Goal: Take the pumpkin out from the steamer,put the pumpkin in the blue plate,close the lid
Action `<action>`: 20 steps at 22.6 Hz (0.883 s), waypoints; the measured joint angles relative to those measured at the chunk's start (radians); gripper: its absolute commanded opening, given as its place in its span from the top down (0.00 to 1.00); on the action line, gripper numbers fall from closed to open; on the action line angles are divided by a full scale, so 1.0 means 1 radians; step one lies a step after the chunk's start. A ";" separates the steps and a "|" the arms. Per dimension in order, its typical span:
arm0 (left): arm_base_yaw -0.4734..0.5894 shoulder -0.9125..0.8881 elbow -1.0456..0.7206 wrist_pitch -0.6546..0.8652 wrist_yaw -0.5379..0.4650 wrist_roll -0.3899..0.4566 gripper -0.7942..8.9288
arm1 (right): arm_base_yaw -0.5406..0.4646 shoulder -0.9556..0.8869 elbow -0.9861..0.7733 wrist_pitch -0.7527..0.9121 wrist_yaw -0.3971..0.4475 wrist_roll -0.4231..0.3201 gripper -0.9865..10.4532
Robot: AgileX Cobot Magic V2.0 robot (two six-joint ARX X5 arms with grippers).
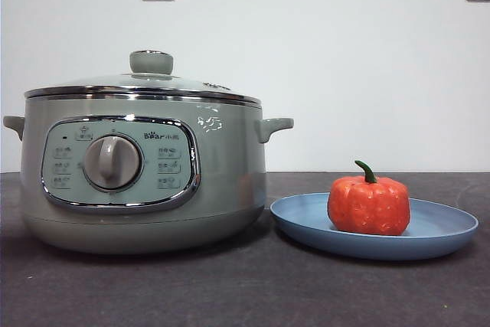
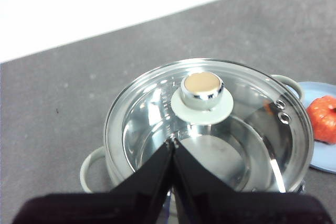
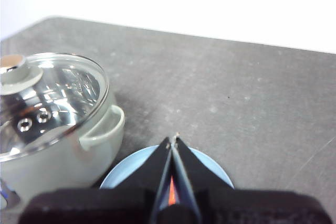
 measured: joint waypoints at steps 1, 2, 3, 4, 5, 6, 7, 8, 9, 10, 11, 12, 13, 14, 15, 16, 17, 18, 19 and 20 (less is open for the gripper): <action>0.000 -0.063 -0.056 0.006 0.000 0.000 0.93 | 0.000 -0.032 -0.034 -0.003 0.000 0.010 0.91; 0.000 -0.092 -0.079 -0.003 -0.001 -0.001 0.93 | 0.000 -0.037 -0.038 -0.013 0.000 0.015 0.91; 0.000 -0.112 -0.086 -0.034 -0.002 -0.001 0.92 | 0.000 -0.039 -0.038 -0.010 0.000 0.025 0.91; 0.000 -0.120 -0.085 -0.053 -0.005 -0.001 0.92 | 0.000 -0.039 -0.038 -0.001 0.000 0.032 0.91; 0.000 -0.121 -0.084 -0.066 -0.004 -0.001 0.92 | 0.000 -0.037 -0.038 0.000 0.000 0.036 0.91; 0.000 -0.119 -0.084 -0.087 -0.005 -0.001 0.92 | 0.000 -0.035 -0.038 -0.002 0.000 0.039 0.91; 0.000 -0.117 -0.084 -0.110 -0.005 -0.001 0.92 | 0.000 -0.034 -0.038 -0.005 0.000 0.041 0.91; 0.000 -0.114 -0.084 -0.137 -0.004 -0.001 0.92 | 0.000 -0.034 -0.038 -0.006 0.000 0.043 0.91; 0.000 -0.108 -0.084 -0.161 -0.004 -0.001 0.92 | 0.000 -0.034 -0.038 -0.006 0.000 0.044 0.91; 0.000 -0.105 -0.084 -0.175 -0.004 -0.001 0.92 | 0.000 -0.034 -0.038 -0.007 0.000 0.045 0.91; 0.000 -0.103 -0.084 -0.183 -0.004 -0.001 0.92 | 0.000 -0.034 -0.038 -0.008 0.000 0.045 0.91; 0.000 -0.102 -0.084 -0.192 -0.004 -0.001 0.92 | 0.000 -0.034 -0.038 -0.008 0.000 0.047 0.91; 0.000 -0.102 -0.084 -0.198 -0.004 -0.001 0.92 | 0.000 -0.034 -0.038 -0.009 0.000 0.047 0.91; 0.000 -0.102 -0.084 -0.201 -0.004 -0.001 0.92 | 0.000 -0.034 -0.038 -0.009 0.000 0.047 0.91; 0.000 -0.103 -0.084 -0.201 -0.004 -0.001 0.92 | 0.000 -0.034 -0.038 -0.011 0.000 0.047 0.91; 0.000 -0.103 -0.084 -0.201 -0.004 -0.001 0.92 | 0.000 -0.034 -0.038 -0.011 0.000 0.047 0.91; 0.000 -0.103 -0.084 -0.201 -0.004 -0.001 0.92 | 0.000 -0.034 -0.038 -0.012 0.000 0.047 0.91; 0.000 -0.103 -0.084 -0.202 -0.004 -0.001 0.92 | 0.000 -0.034 -0.038 -0.012 0.000 0.047 0.91; 0.000 -0.103 -0.084 -0.202 -0.004 -0.001 0.92 | 0.000 -0.034 -0.038 -0.012 0.000 0.047 0.91; 0.000 -0.103 -0.084 -0.202 -0.004 -0.001 0.92 | 0.000 -0.034 -0.038 -0.012 0.000 0.047 0.91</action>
